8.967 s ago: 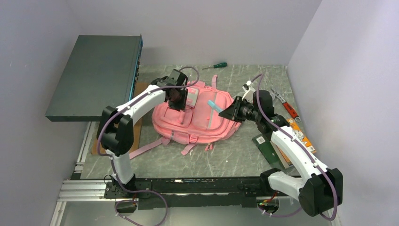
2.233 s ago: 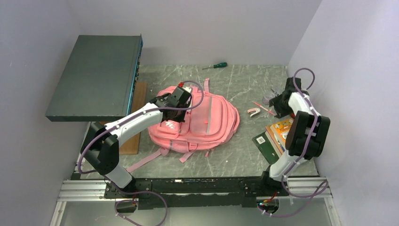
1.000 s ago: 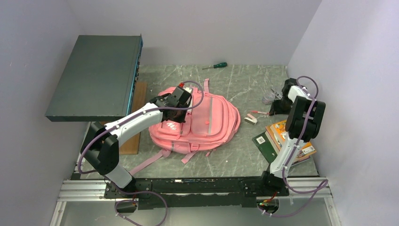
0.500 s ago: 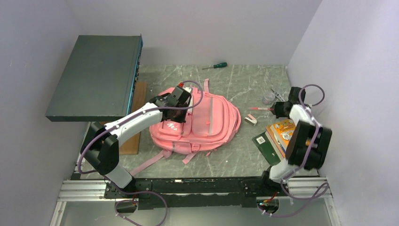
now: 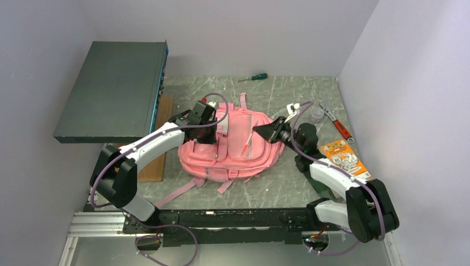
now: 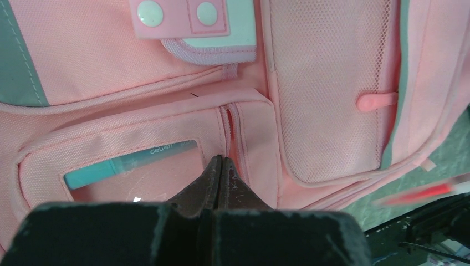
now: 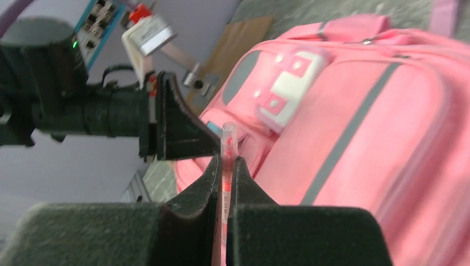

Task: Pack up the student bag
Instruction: Pick up the stationery from the center of the board, then place the stationery in the student bag.

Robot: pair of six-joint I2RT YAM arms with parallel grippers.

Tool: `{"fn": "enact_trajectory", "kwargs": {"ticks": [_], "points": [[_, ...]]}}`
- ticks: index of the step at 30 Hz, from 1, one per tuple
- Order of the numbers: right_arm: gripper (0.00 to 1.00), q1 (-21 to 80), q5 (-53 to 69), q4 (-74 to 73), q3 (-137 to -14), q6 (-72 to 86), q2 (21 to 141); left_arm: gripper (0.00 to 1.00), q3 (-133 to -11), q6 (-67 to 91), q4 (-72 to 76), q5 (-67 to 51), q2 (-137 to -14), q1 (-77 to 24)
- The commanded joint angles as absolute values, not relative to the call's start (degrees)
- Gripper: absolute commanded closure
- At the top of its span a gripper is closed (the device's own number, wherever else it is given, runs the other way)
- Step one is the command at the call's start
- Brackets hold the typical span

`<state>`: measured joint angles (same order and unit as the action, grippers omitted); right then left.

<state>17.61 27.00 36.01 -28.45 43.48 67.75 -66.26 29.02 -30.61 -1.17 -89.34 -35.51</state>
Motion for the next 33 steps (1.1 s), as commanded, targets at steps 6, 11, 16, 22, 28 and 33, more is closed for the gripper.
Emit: {"fn": "enact_trajectory", "kwargs": {"ticks": [6, 11, 16, 22, 28, 33], "points": [[1.00, 28.54, 13.44, 68.62, -22.52, 51.50, 75.34, 1.00, -65.18, 34.10, -25.86, -6.87, -83.98, -35.42], [1.00, 33.01, -1.48, 64.91, -23.84, 61.86, 79.59, 1.00, -64.88, 35.06, -25.59, -7.53, -83.12, -35.33], [1.00, 36.47, -8.76, 60.14, -25.13, 64.57, 80.72, 1.00, -64.74, 35.15, -25.29, -7.76, -82.78, -35.33], [1.00, 38.27, -10.61, 59.91, -25.84, 64.74, 84.94, 1.00, -64.41, 35.20, -24.58, -8.26, -82.19, -35.33], [1.00, 39.02, -10.65, 61.06, -26.40, 62.87, 89.71, 1.00, -64.09, 35.07, -23.77, -8.83, -81.18, -35.33], [1.00, 40.66, -3.77, 61.56, -28.54, 64.68, 92.91, 1.00, -65.10, 34.27, -24.47, -8.64, -81.88, -35.32]]}}
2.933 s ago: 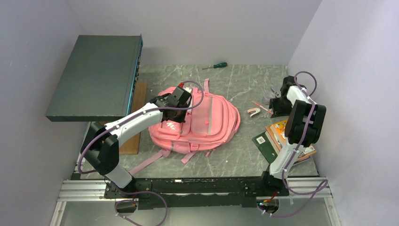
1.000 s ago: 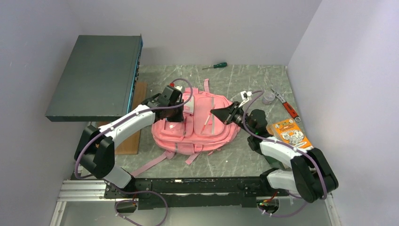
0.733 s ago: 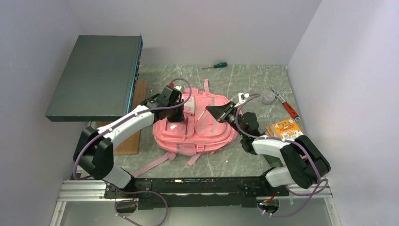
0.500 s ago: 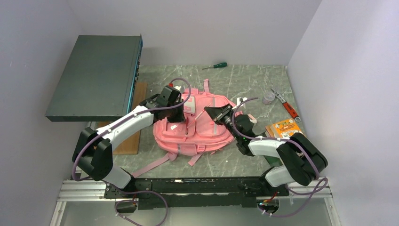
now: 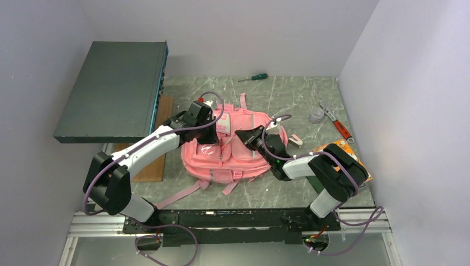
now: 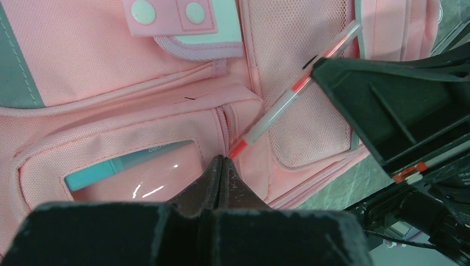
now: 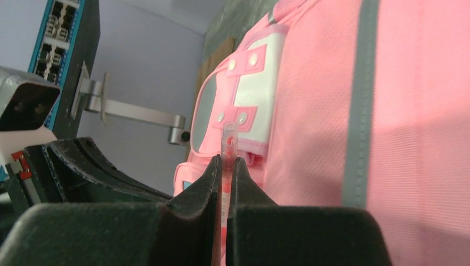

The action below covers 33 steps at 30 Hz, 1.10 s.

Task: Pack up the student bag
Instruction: Place the stationery in the student bag.

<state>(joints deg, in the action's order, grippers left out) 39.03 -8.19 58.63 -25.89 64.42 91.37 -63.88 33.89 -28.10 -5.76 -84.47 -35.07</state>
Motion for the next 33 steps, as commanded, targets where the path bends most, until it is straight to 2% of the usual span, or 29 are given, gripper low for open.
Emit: {"fn": "enact_trajectory", "kwargs": {"ticks": [1, 6, 7, 11, 16, 19, 22, 23, 26, 28, 30, 33], "points": [[1.00, 41.29, -2.00, 61.64, -28.90, 64.62, 93.29, 1.00, -65.32, 34.13, -24.46, -8.59, -81.98, -35.33], [0.99, 45.54, 2.52, 61.34, -30.16, 64.60, 94.97, 1.00, -65.85, 32.73, -25.61, -6.58, -82.25, -35.33], [0.94, 45.75, 5.73, 60.54, -30.80, 64.65, 95.72, 1.00, -65.72, 32.62, -25.58, -6.33, -82.20, -35.33], [0.63, 45.71, 16.19, 58.66, -30.54, 65.09, 97.89, 1.00, -65.17, 32.17, -26.10, -4.90, -81.76, -35.33], [0.41, 41.78, 24.82, 43.54, -32.34, 56.89, 94.17, 1.00, -63.88, 32.38, -25.75, -4.60, -81.38, -35.33], [0.33, 37.21, 27.46, 34.26, -32.72, 51.48, 90.86, 1.00, -63.63, 32.00, -26.71, -4.19, -81.22, -35.39], [0.32, 32.98, 32.95, 21.88, -35.94, 43.99, 88.64, 1.00, -64.15, 30.45, -29.45, -3.08, -81.79, -35.77], [0.31, 31.98, 33.45, 16.74, -36.88, 40.63, 87.36, 0.97, -64.21, 29.80, -30.42, -2.29, -81.97, -36.16], [0.31, 30.79, 33.44, 4.87, -42.57, 26.83, 84.93, 0.65, -63.59, 29.07, -32.26, -0.16, -81.88, -37.86], [0.32, 30.63, 33.08, 2.14, -45.87, 19.23, 84.17, 0.49, -63.21, 28.78, -32.62, 2.59, -82.16, -39.16], [0.33, 30.23, 31.45, 3.04, -48.37, 17.68, 83.94, 0.43, -63.63, 28.92, -33.38, 3.91, -83.87, -40.48], [0.38, 29.20, 30.57, 5.12, -52.20, 26.47, 86.42, 0.43, -64.40, 30.14, -32.52, 1.95, -86.39, -41.23]]}}
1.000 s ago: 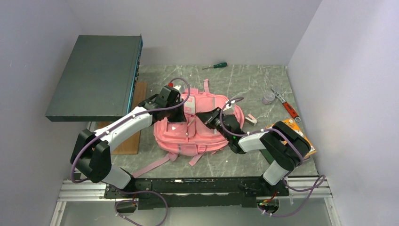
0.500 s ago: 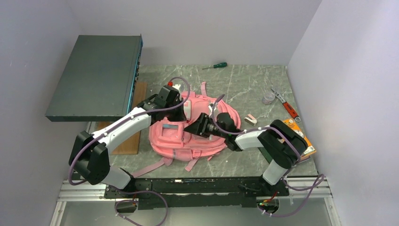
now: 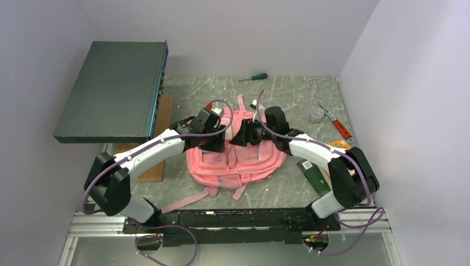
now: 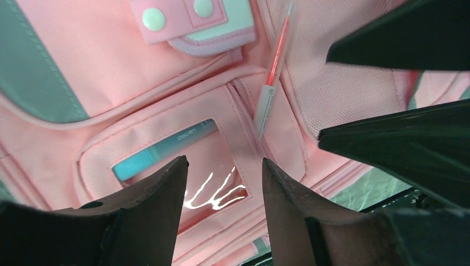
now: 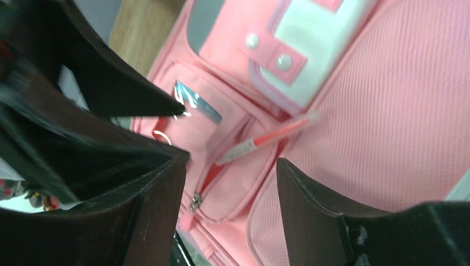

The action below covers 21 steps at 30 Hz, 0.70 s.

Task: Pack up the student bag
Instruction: Place the stationery in the student bag.

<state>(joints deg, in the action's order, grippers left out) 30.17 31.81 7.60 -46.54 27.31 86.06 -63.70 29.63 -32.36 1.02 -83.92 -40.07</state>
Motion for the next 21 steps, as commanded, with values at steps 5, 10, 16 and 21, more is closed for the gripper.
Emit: {"fn": "enact_trajectory", "kwargs": {"ticks": [5, 10, 16, 21], "points": [[0.54, 28.88, 28.08, 6.04, -54.18, 43.43, 92.06, 0.51, -66.32, 31.95, -31.92, 1.93, -88.79, -42.00], [0.58, 28.23, 24.91, 6.37, -52.83, 49.76, 93.93, 0.48, -68.02, 32.09, -31.74, 1.79, -91.04, -42.68], [0.58, 27.58, 23.82, 5.15, -53.30, 54.78, 96.16, 0.43, -69.71, 32.51, -32.84, 3.44, -93.28, -44.23], [0.59, 27.58, 23.42, 5.07, -54.64, 60.13, 98.54, 0.54, -70.81, 32.19, -34.47, 5.63, -95.84, -44.74]]}}
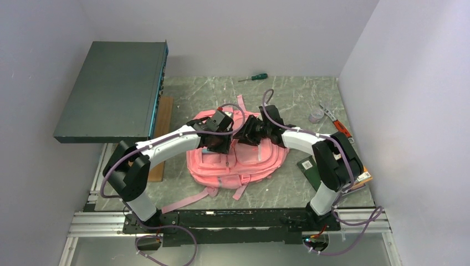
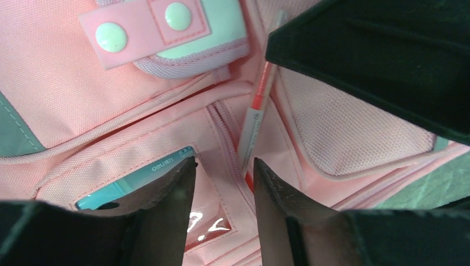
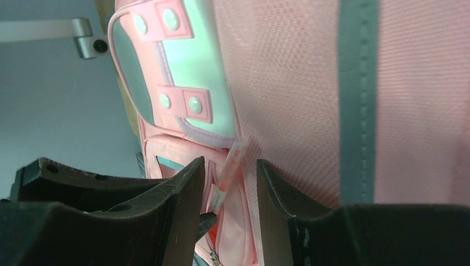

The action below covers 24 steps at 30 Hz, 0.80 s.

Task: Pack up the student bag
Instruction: Place the stationery in the student bag.

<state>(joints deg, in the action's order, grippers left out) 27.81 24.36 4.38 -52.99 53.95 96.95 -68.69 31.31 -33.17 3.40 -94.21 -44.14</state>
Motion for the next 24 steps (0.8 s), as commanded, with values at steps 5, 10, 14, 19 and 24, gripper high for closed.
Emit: {"fn": "enact_trajectory", "kwargs": {"ticks": [5, 10, 14, 19, 24], "points": [[0.64, 27.87, 24.24, 6.25, -54.75, 64.24, 101.06, 0.66, -70.43, 31.88, -34.20, 6.63, -95.81, -45.16], [0.68, 29.27, 25.83, 6.49, -56.37, 65.52, 102.72, 0.64, -69.97, 31.26, -33.84, 6.03, -95.84, -45.23], [0.67, 29.97, 25.23, 6.76, -57.06, 64.91, 103.04, 0.61, -69.70, 30.94, -33.57, 5.10, -96.07, -45.26], [0.74, 30.40, 26.32, 6.46, -58.95, 64.20, 105.53, 0.58, -68.57, 30.70, -32.89, 5.01, -94.81, -45.48], [1.00, 30.25, 25.58, 6.87, -56.47, 65.53, 103.22, 0.47, -68.96, 30.07, -33.96, 4.88, -93.57, -45.56]]}}
